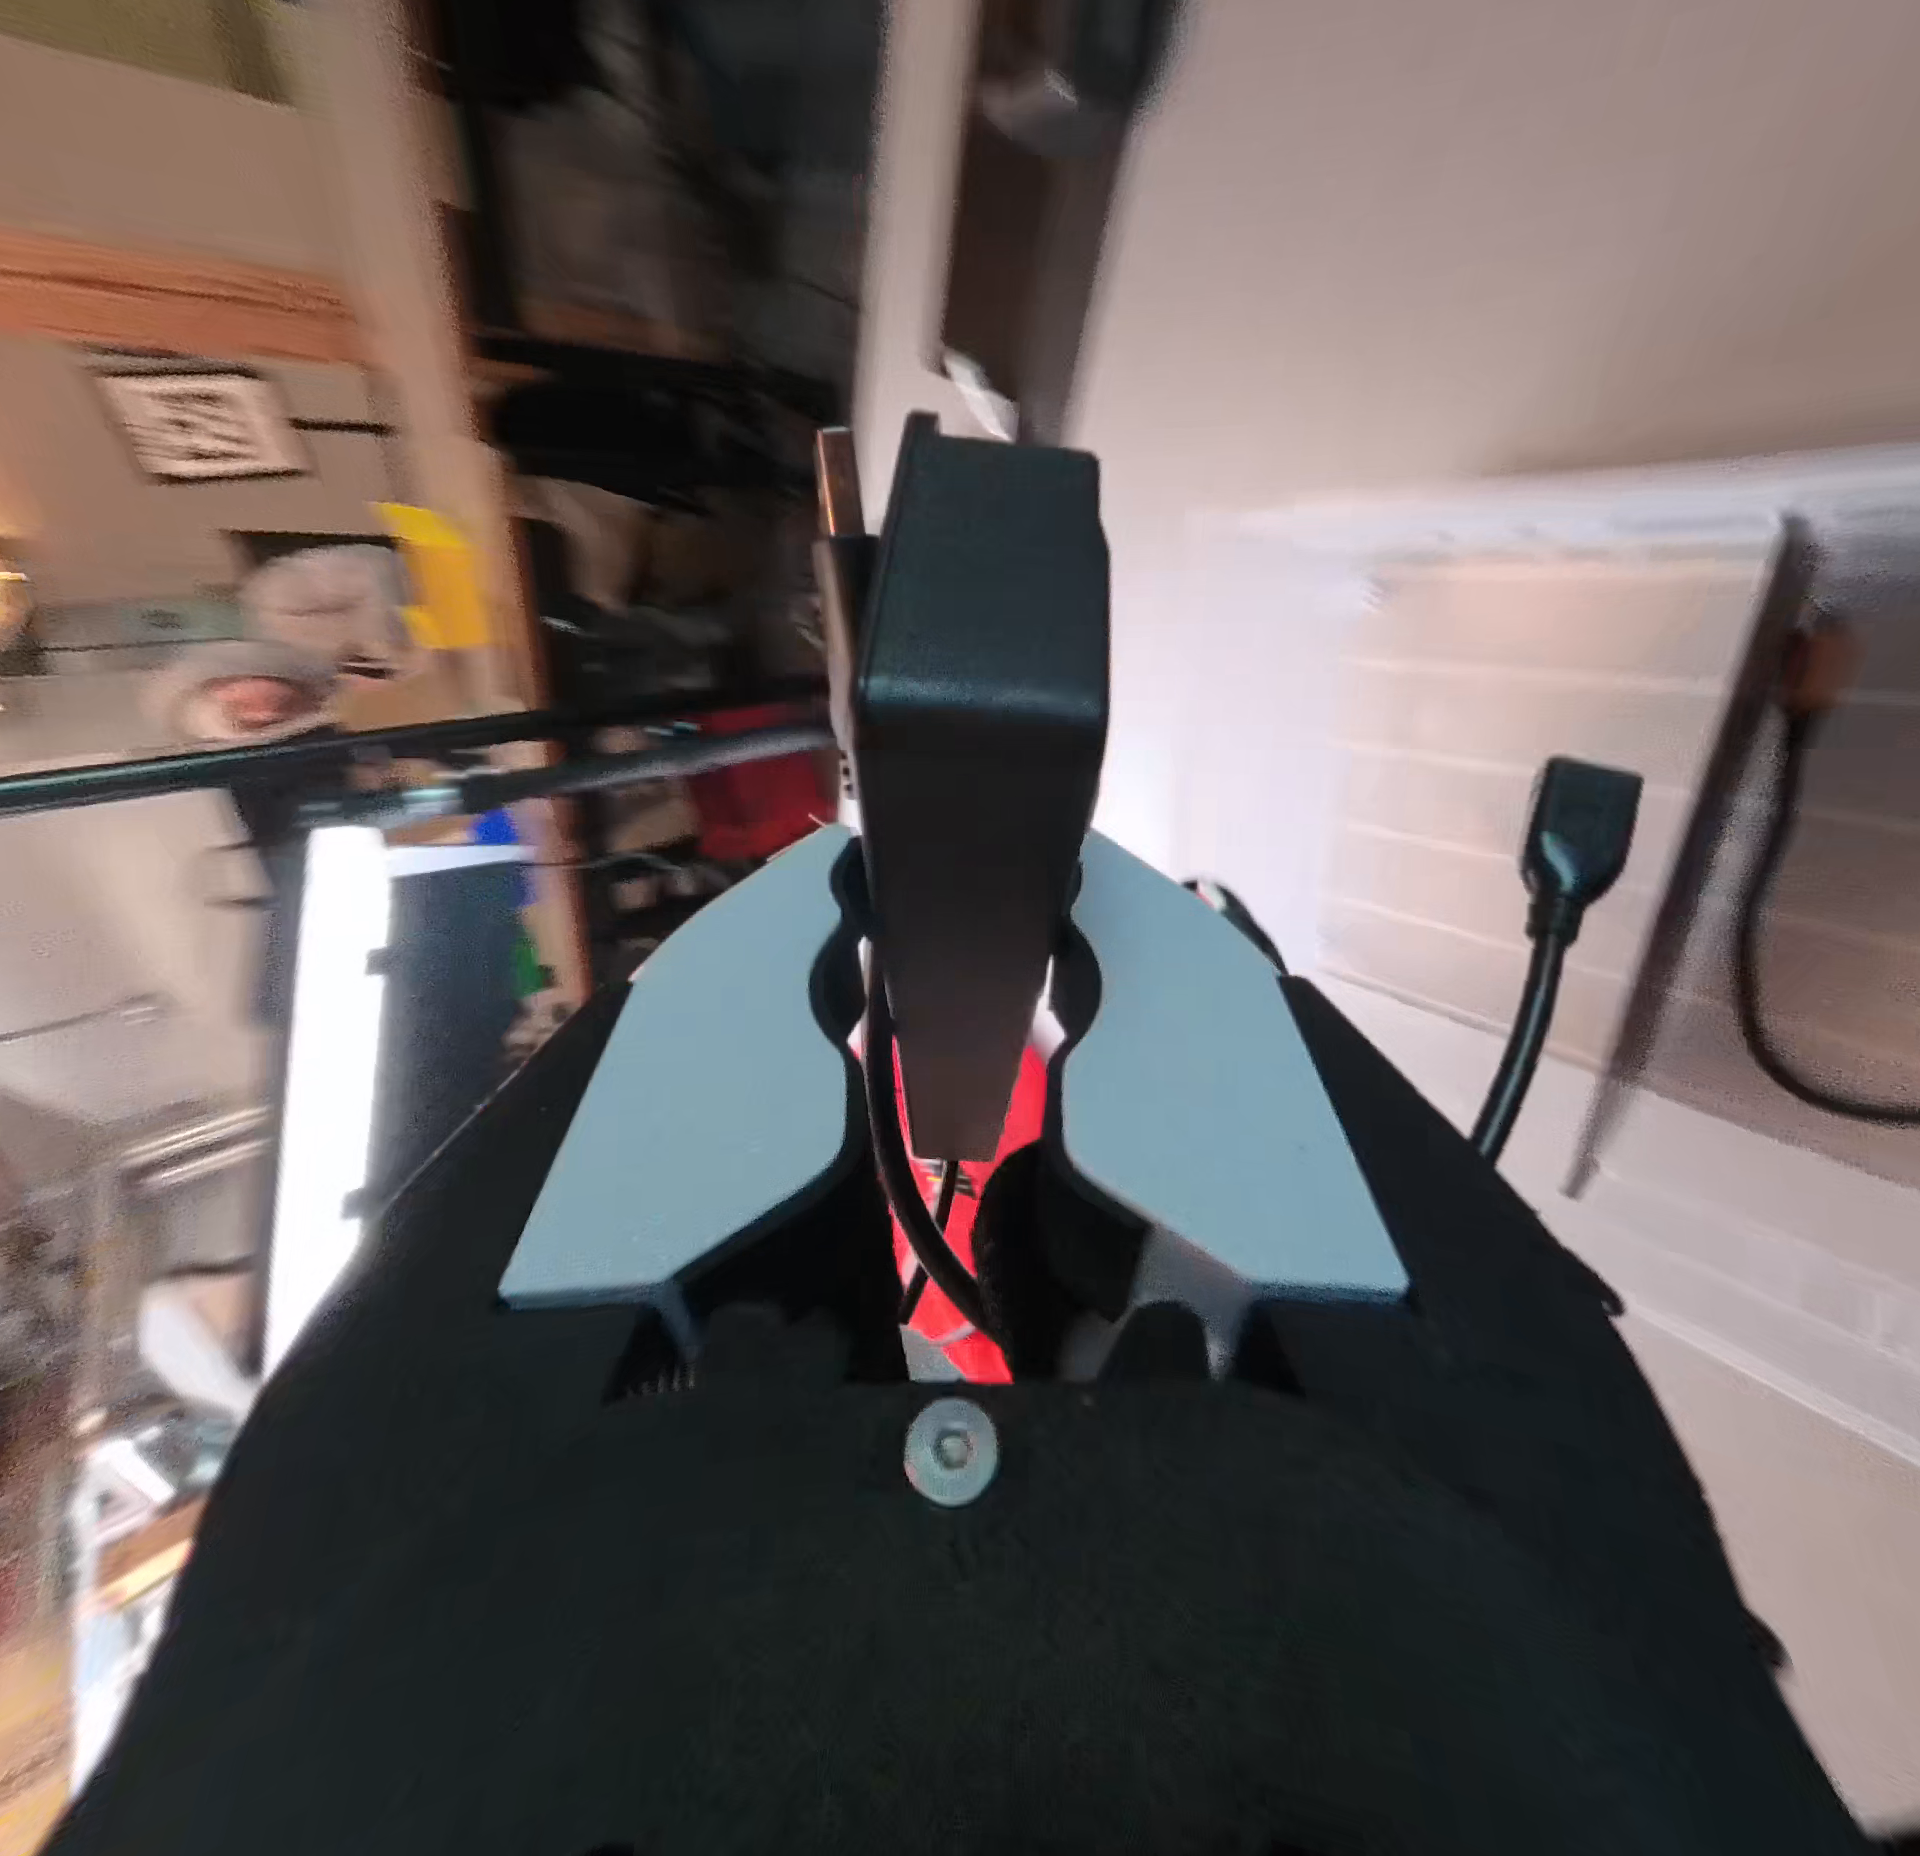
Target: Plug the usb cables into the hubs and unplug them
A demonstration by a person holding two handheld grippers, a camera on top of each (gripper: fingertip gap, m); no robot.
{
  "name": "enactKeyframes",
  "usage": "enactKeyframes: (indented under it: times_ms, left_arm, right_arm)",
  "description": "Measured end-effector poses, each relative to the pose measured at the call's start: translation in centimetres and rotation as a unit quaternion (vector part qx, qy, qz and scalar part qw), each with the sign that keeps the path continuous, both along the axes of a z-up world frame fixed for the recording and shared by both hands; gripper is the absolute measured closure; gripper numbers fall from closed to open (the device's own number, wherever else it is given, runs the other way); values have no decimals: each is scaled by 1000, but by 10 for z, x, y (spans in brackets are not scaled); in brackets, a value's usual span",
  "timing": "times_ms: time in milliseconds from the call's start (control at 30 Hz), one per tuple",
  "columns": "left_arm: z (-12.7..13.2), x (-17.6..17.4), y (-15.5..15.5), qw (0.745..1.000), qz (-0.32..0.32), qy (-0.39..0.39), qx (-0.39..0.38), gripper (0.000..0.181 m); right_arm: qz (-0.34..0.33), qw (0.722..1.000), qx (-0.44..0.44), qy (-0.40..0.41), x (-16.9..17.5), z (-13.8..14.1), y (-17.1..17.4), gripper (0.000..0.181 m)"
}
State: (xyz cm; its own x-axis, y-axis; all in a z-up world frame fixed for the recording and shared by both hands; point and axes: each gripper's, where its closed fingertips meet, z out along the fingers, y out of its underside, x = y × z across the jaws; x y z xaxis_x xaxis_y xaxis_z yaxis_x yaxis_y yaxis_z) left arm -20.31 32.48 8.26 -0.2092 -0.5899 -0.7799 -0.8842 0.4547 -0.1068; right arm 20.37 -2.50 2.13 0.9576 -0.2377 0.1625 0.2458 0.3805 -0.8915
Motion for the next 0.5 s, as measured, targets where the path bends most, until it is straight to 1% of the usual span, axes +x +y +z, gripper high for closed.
enactKeyframes:
  times_ms: [100, 167, 233, 267, 300, 367, 433, 500]
  left_arm:
    - [74, 16, -29, 991, -31, -97, 85, 149]
    - [116, 34, -56, 974, -65, -173, 129, 149]
    - [146, 57, -91, 949, -112, -258, 141, 149]
    - [155, 70, -110, 934, -140, -300, 135, 149]
    - [159, 82, -129, 920, -165, -335, 122, 149]
    - [155, 107, -163, 890, -204, -400, 82, 149]
    - [136, 135, -194, 856, -235, -460, 5, 149]
    - [108, 165, -225, 810, -273, -509, -100, 149]
  right_arm:
    - [4, 1000, 1, 5, 0, 0, 0, 105]
    - [5, 1000, 3, 7, 1, 0, -1, 106]
    - [12, 1000, 2, 12, 0, 0, 0, 108]
    - [17, 1000, 1, 15, 0, -1, 0, 108]
    - [24, 1000, -3, 18, -1, -2, 2, 109]
    - [39, 999, -15, 24, -4, -6, 5, 109]
    - [59, 997, -31, 28, -9, -11, 10, 109]
    - [89, 994, -52, 24, -18, -16, 15, 109]
